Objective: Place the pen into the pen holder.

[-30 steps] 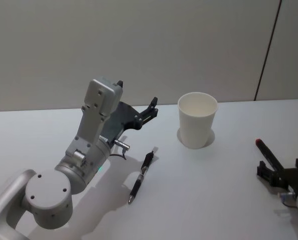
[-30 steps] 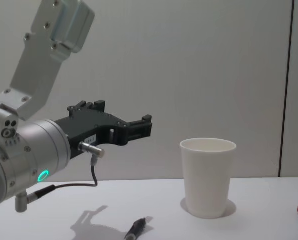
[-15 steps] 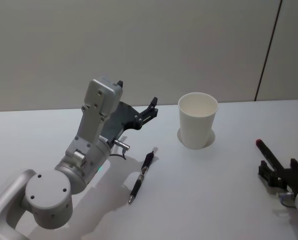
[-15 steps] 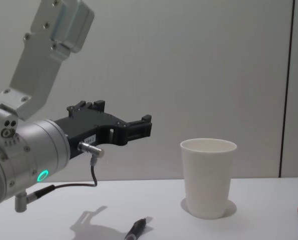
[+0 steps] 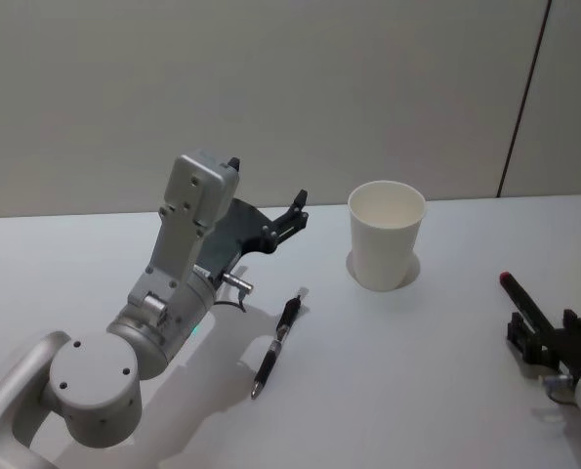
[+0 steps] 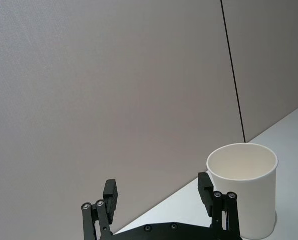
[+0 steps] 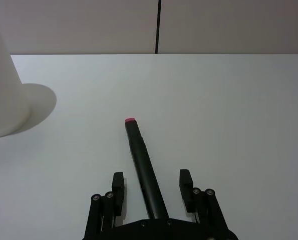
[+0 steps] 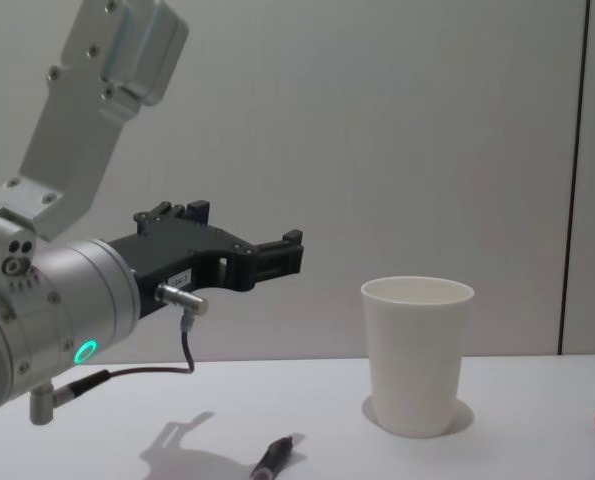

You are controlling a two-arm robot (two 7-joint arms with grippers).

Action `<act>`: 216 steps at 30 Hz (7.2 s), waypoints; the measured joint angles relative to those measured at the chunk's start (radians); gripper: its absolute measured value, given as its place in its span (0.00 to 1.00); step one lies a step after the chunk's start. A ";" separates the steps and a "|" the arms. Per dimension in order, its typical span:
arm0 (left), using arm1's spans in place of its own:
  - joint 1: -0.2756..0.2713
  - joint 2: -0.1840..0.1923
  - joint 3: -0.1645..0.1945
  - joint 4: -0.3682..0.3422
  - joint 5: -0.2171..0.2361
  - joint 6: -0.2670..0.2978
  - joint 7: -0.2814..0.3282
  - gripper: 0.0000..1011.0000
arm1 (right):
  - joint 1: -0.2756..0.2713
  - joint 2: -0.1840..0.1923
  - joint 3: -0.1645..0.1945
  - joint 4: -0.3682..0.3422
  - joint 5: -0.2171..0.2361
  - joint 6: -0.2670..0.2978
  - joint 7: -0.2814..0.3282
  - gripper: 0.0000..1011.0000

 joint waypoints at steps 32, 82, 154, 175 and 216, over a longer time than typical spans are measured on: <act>0.000 0.000 0.000 0.000 0.000 0.000 0.000 0.99 | 0.008 -0.016 0.009 0.005 0.018 -0.032 -0.007 0.17; 0.000 0.000 0.000 0.000 0.000 0.000 0.000 0.99 | 0.252 -0.095 -0.047 0.195 -0.172 -0.551 0.416 0.17; 0.000 0.000 0.000 0.000 0.000 0.000 0.000 0.99 | 0.518 -0.225 -0.114 0.717 -0.391 -0.977 0.417 0.17; 0.000 0.000 0.000 0.000 0.000 0.000 0.000 0.99 | 0.523 -0.227 -0.113 0.738 -0.396 -0.996 0.413 0.70; 0.000 0.000 0.000 0.000 0.000 0.000 0.000 0.99 | 0.359 -0.143 -0.077 0.443 -0.228 -0.827 0.397 0.99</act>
